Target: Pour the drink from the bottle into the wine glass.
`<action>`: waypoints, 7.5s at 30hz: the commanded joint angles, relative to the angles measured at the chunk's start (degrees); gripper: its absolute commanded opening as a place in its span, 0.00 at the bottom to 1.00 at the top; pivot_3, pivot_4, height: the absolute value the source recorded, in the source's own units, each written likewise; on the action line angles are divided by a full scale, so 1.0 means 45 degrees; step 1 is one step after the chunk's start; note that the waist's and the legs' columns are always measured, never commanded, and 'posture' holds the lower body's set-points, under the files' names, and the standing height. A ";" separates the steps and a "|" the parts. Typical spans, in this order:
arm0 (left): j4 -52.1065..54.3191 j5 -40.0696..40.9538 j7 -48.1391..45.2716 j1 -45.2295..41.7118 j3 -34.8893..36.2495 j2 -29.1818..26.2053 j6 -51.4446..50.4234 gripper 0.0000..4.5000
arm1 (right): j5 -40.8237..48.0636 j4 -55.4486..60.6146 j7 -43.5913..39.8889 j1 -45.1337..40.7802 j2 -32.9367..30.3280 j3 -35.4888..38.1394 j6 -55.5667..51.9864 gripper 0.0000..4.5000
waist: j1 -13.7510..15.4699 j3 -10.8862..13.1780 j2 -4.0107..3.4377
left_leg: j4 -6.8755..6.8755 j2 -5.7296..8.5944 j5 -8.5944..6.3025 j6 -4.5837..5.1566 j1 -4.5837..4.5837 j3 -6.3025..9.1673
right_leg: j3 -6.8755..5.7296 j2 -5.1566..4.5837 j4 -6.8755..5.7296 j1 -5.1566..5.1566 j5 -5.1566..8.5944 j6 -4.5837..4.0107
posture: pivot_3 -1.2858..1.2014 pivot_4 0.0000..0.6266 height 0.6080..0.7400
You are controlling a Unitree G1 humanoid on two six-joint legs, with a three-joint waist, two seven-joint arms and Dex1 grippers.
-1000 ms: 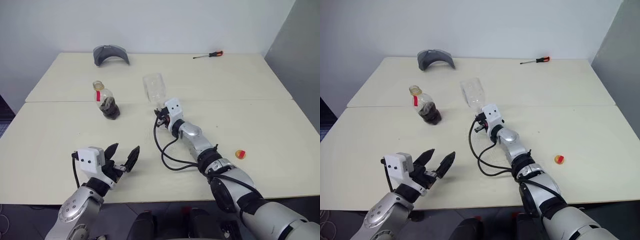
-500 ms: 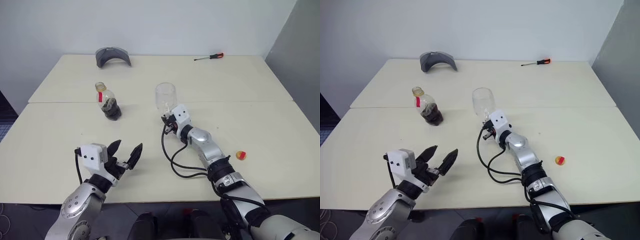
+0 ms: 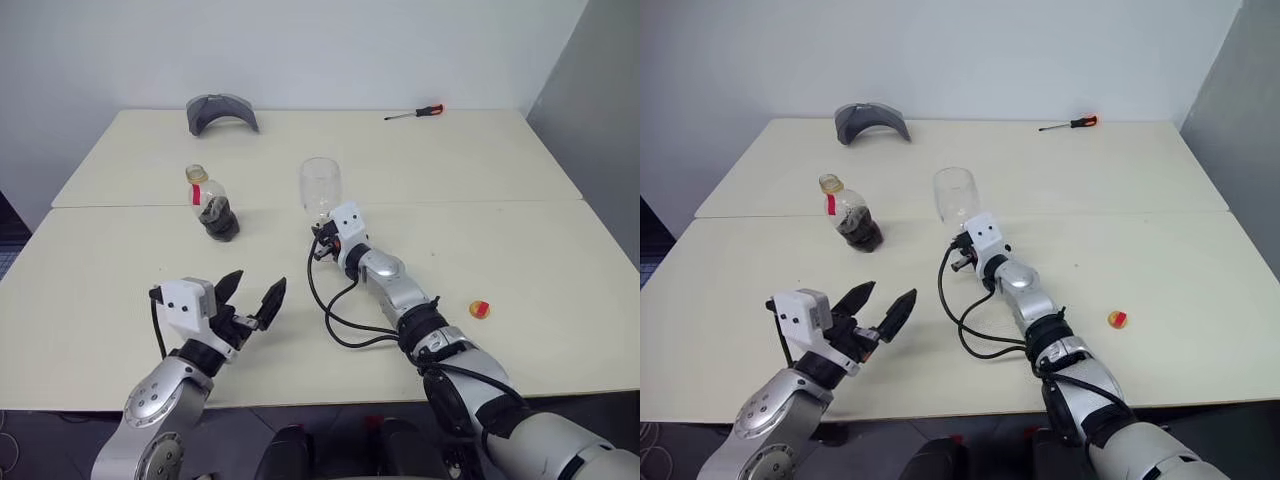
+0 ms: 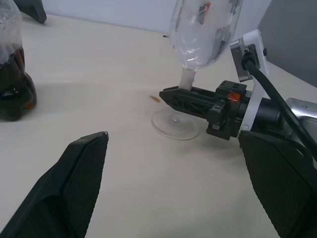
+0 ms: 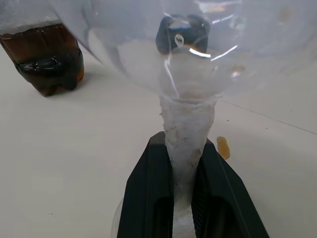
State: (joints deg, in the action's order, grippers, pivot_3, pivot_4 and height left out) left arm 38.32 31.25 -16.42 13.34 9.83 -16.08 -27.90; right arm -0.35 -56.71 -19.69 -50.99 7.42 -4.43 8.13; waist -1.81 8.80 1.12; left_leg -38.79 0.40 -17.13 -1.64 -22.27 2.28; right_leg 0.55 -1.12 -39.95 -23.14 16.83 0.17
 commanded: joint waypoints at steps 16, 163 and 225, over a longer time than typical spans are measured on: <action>-0.0909 -0.0247 -0.0412 -0.1175 0.0044 -0.0229 0.0742 1.00 | 0.1873 0.9144 -0.1995 0.3939 -0.1133 -0.0495 -0.5415 0.99 | 0.0088 0.0010 -0.0008 | 0.0000 -0.0001 -0.0002 0.0003 -0.0031 0.0015 | -0.0010 -0.0006 0.0011 -0.0011 0.0000 0.0001 | 0.52 0.24 1.00; -2.4552 -1.3337 -0.2442 -2.1180 -0.6179 -0.4594 1.6265 0.24 | 0.5568 1.3711 -0.3754 0.0260 -0.5353 -0.0058 -0.9579 1.00 | -0.0012 0.0069 0.0031 | -0.0042 0.0032 0.0031 -0.0048 -0.0154 0.0134 | -0.0228 -0.0026 -0.0007 -0.0089 0.0001 0.0004 | 0.52 0.24 1.00; -2.4885 -1.5253 -0.1141 -2.2538 -0.7452 -0.5092 1.7590 0.24 | 0.4825 1.2428 -0.3947 -0.0146 -0.5000 0.0105 -0.8473 1.00 | -0.0018 0.0069 0.0030 | -0.0045 0.0033 0.0032 -0.0050 -0.0154 0.0128 | -0.0227 -0.0027 -0.0016 -0.0094 0.0001 0.0004 | 0.52 0.24 1.00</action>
State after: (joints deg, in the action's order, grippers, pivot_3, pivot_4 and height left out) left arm -74.33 -38.30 -22.99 -85.14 -24.38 -37.70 50.66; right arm 21.41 -1.60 -37.23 -50.20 -15.18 -4.86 -31.46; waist -1.89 9.11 1.26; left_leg -38.99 0.55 -16.98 -1.87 -22.96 2.86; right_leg -0.48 -1.23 -40.02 -23.56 16.83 0.19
